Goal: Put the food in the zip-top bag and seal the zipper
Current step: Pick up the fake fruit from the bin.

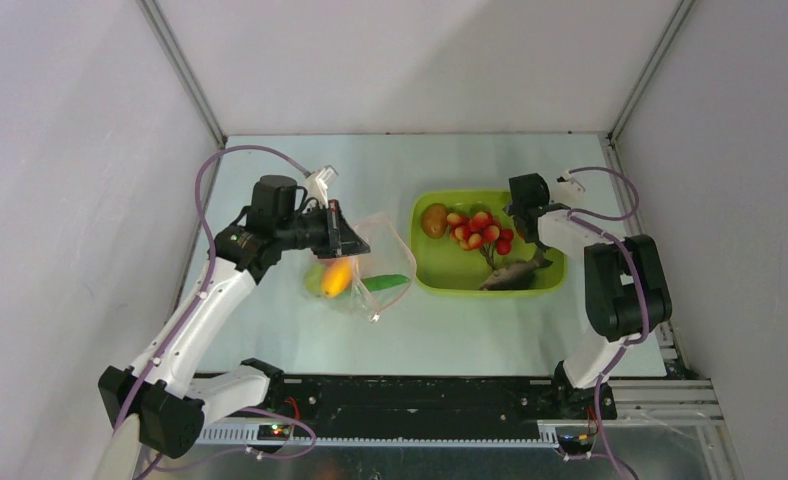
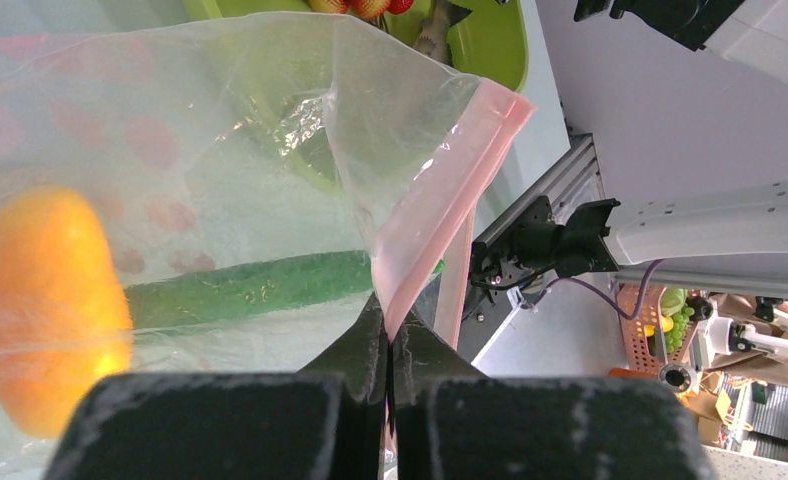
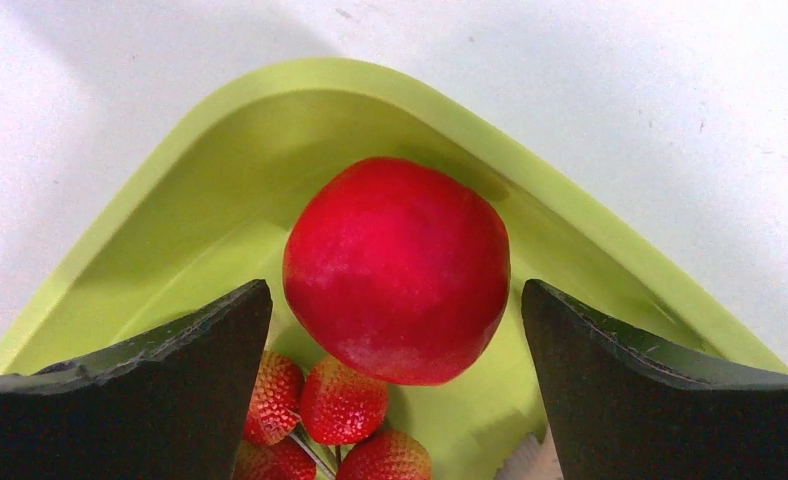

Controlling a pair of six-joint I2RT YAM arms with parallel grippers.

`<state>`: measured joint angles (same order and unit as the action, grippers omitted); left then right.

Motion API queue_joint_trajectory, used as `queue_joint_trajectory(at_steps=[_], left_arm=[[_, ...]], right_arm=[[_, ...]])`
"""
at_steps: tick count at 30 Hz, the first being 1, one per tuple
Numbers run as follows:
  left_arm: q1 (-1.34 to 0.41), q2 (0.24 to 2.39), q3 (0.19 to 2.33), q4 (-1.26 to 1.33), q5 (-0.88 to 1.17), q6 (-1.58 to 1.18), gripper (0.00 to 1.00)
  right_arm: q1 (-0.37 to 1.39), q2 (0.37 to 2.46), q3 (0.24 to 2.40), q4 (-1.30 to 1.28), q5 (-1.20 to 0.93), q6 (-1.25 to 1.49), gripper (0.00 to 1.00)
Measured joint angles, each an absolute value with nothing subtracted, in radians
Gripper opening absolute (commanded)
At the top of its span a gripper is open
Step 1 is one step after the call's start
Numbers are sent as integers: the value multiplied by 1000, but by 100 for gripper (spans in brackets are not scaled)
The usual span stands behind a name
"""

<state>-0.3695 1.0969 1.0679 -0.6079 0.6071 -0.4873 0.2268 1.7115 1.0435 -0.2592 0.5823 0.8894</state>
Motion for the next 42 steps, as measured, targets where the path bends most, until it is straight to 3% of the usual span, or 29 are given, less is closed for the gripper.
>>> queue_joint_trajectory(at_steps=[14, 22, 27, 42], left_arm=[[-369, 1097, 1068, -607, 607, -487, 0], [-369, 1097, 1068, -607, 607, -487, 0], [-369, 1097, 1068, -607, 606, -487, 0], [-369, 1095, 1068, -608, 604, -487, 0]], right_arm=[[225, 1765, 1053, -244, 620, 957, 96], [229, 1765, 1057, -241, 621, 906, 67], [244, 1747, 1057, -253, 622, 846, 60], [373, 1217, 844, -299, 585, 755, 57]])
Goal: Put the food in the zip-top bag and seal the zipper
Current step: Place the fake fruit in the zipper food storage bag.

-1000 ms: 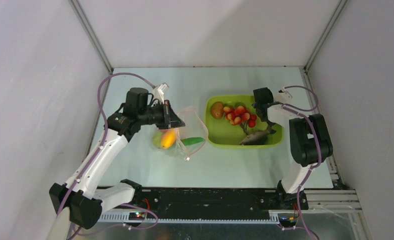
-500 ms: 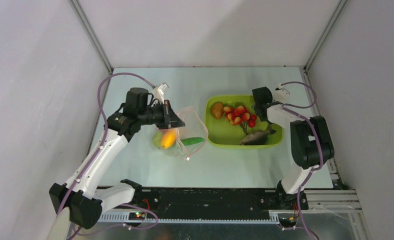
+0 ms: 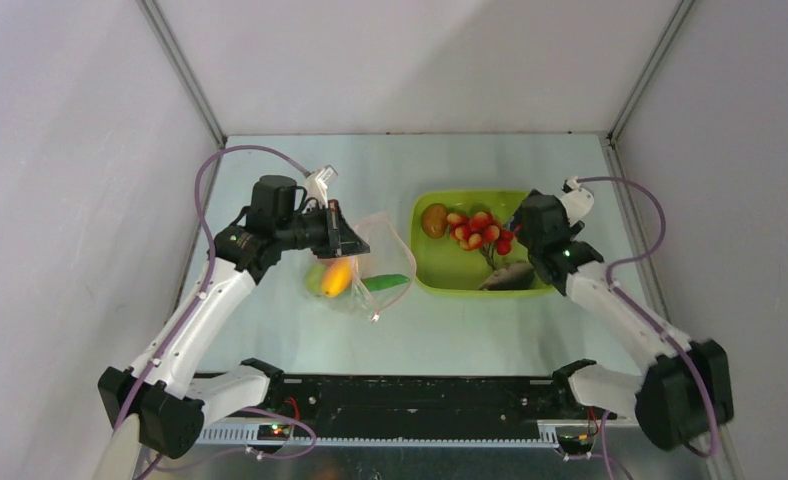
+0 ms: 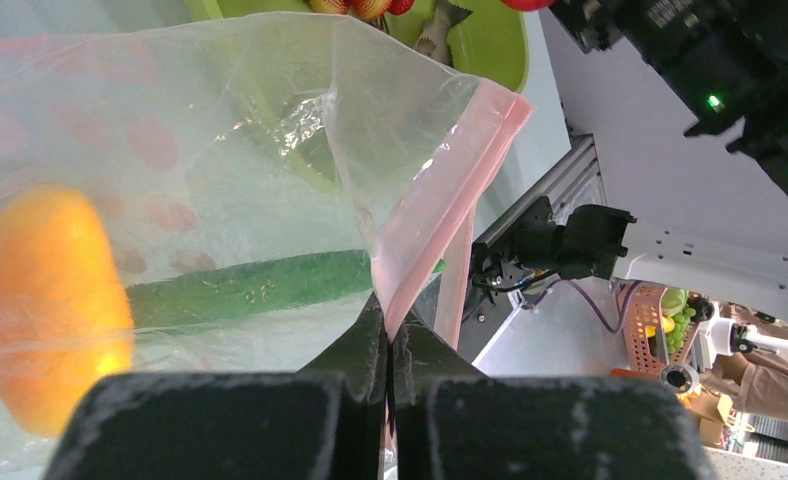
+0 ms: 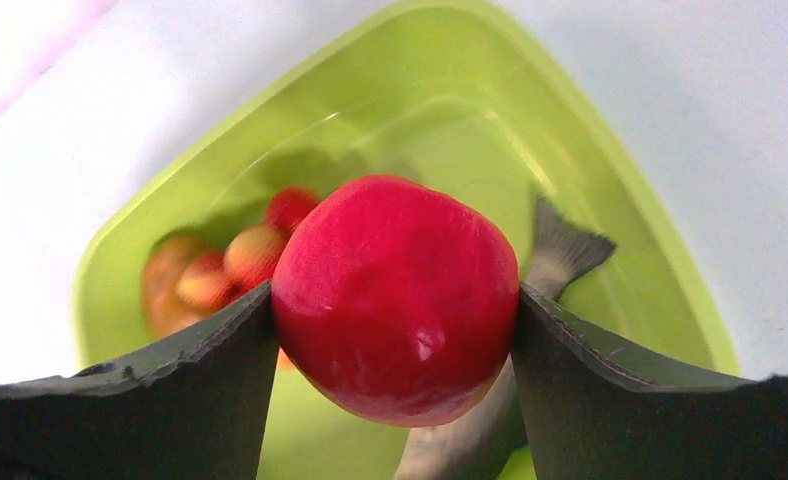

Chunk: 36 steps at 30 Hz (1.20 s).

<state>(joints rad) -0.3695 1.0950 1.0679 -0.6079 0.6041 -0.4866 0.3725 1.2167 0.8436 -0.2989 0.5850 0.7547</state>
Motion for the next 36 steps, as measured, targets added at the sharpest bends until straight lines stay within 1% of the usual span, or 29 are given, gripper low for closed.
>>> queue_joint_trajectory(at_steps=[4, 7, 9, 13, 17, 21, 24, 25, 32, 35, 36], left_arm=[[-369, 1093, 1068, -608, 605, -486, 0], [-369, 1092, 1068, -607, 605, -486, 0], [-369, 1092, 1068, -608, 606, -486, 0], [-369, 1092, 1068, -608, 606, -487, 0], [-369, 1091, 1068, -608, 606, -486, 0], [-369, 1087, 1068, -608, 606, -486, 0], [-369, 1085, 1068, -607, 606, -485, 0], [-369, 1085, 1068, -607, 606, -485, 0], [-369, 1084, 1068, -608, 605, -484, 0], [-370, 1083, 1068, -607, 605, -484, 0], [-370, 1081, 1068, -607, 605, -484, 0]], right_arm=[[410, 1037, 776, -268, 423, 696, 59], [449, 953, 767, -192, 197, 645, 59], [481, 940, 767, -131, 60, 625, 59], [606, 955, 766, 23, -197, 597, 59], [734, 1021, 794, 111, -306, 577, 58], [804, 1110, 836, 153, -304, 574, 61], [841, 1163, 863, 154, -272, 574, 65], [853, 1177, 872, 150, -254, 573, 66], [913, 1233, 932, 130, -103, 583, 81], [934, 1240, 938, 117, -13, 595, 84], [940, 1245, 945, 104, 18, 597, 93]])
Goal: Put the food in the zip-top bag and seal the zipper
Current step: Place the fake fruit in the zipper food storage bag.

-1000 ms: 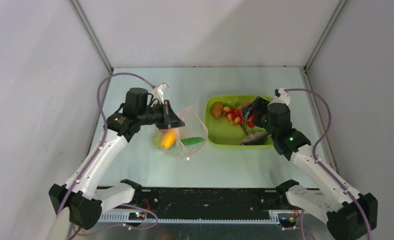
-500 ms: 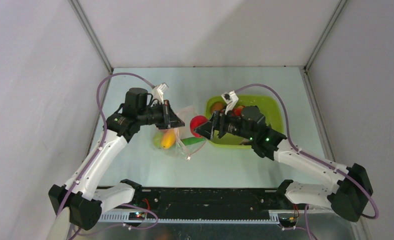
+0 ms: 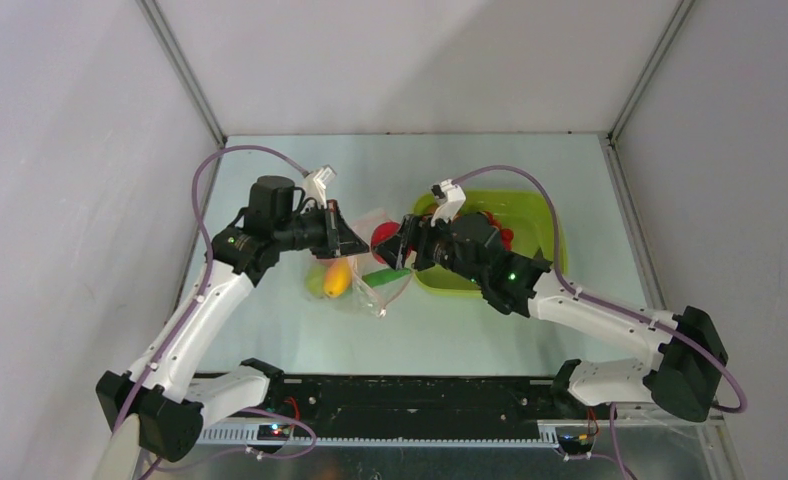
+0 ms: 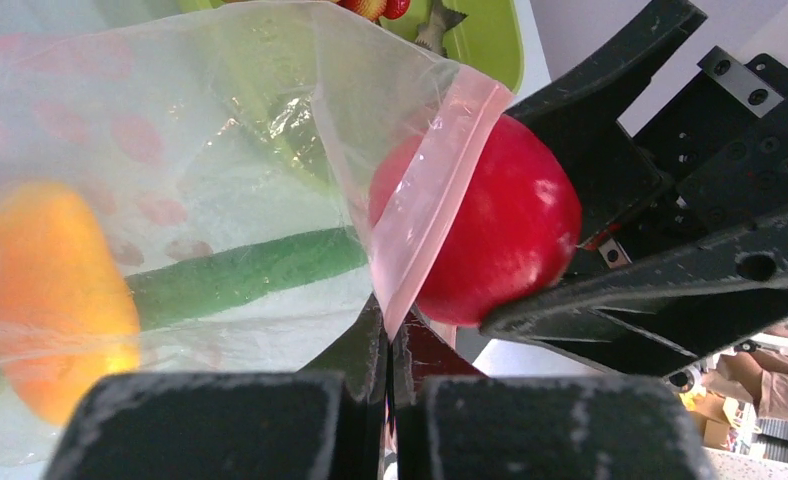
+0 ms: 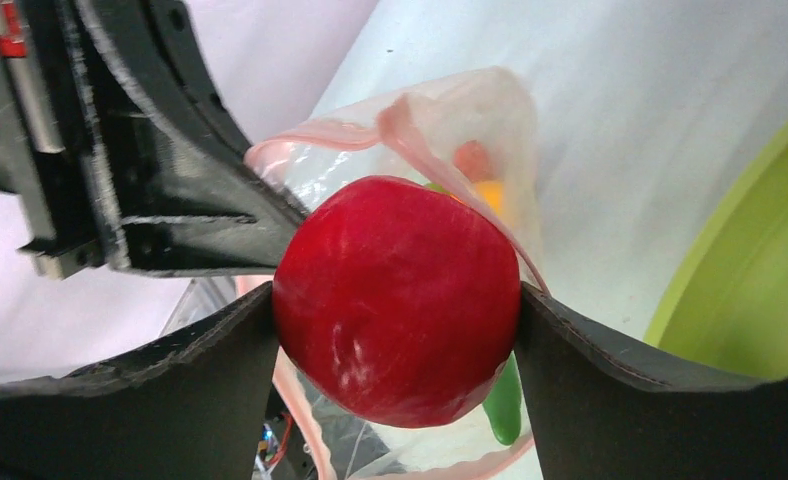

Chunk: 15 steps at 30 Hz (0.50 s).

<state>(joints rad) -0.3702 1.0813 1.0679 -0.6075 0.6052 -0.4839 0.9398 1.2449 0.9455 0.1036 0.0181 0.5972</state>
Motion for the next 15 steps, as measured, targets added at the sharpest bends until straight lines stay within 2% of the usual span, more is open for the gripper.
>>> queue_joint_trajectory(at_steps=[1, 3, 15], left_arm=[[-370, 1079, 1068, -607, 605, -484, 0], [-370, 1074, 1068, -607, 605, -481, 0], [-371, 1064, 1068, -607, 606, -479, 0]], right_arm=[[946, 1250, 954, 91, 48, 599, 98], [957, 1259, 968, 68, 97, 607, 99], [966, 1266, 993, 15, 173, 628, 99]])
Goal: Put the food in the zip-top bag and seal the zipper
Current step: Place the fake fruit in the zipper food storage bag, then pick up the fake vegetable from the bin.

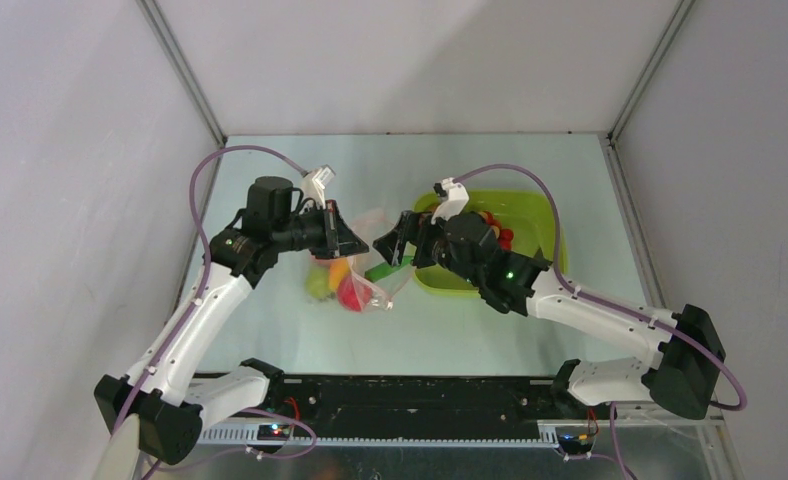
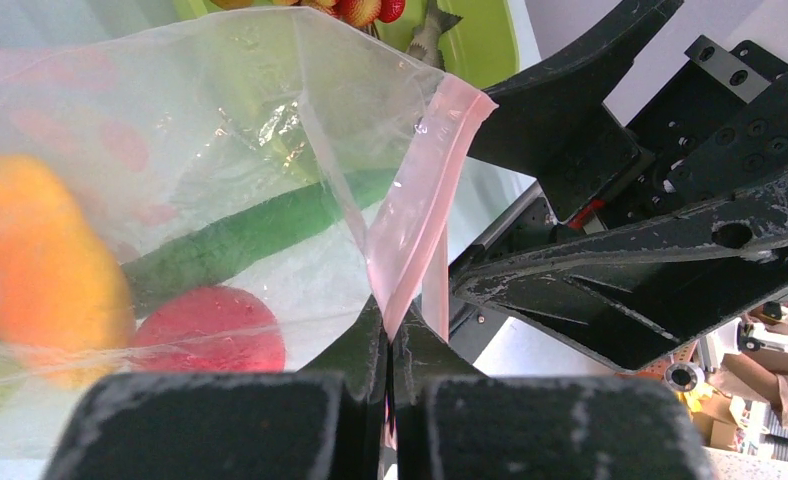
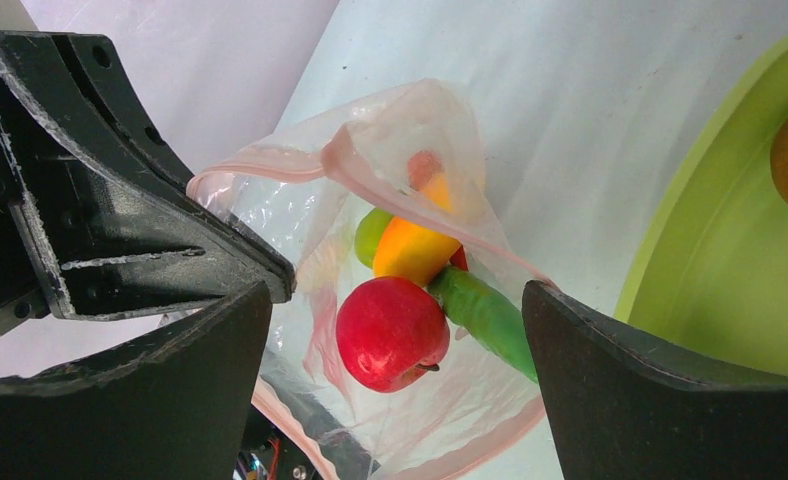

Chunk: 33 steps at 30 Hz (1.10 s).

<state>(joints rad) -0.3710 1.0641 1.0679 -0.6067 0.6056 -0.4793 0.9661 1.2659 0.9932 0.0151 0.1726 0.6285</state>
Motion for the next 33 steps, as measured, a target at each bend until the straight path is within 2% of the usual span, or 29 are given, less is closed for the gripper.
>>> queue_joint_trajectory(at_steps=[12, 20, 33], left_arm=[[-371, 1056, 1068, -607, 603, -479, 1], [-371, 1054, 1068, -608, 598, -479, 1], [-371, 1054, 1068, -608, 595, -478, 1]], right_arm=[[955, 1186, 994, -65, 241, 592, 100], [728, 1077, 908, -158, 181, 668, 99], [665, 976, 853, -344, 235, 671, 99]])
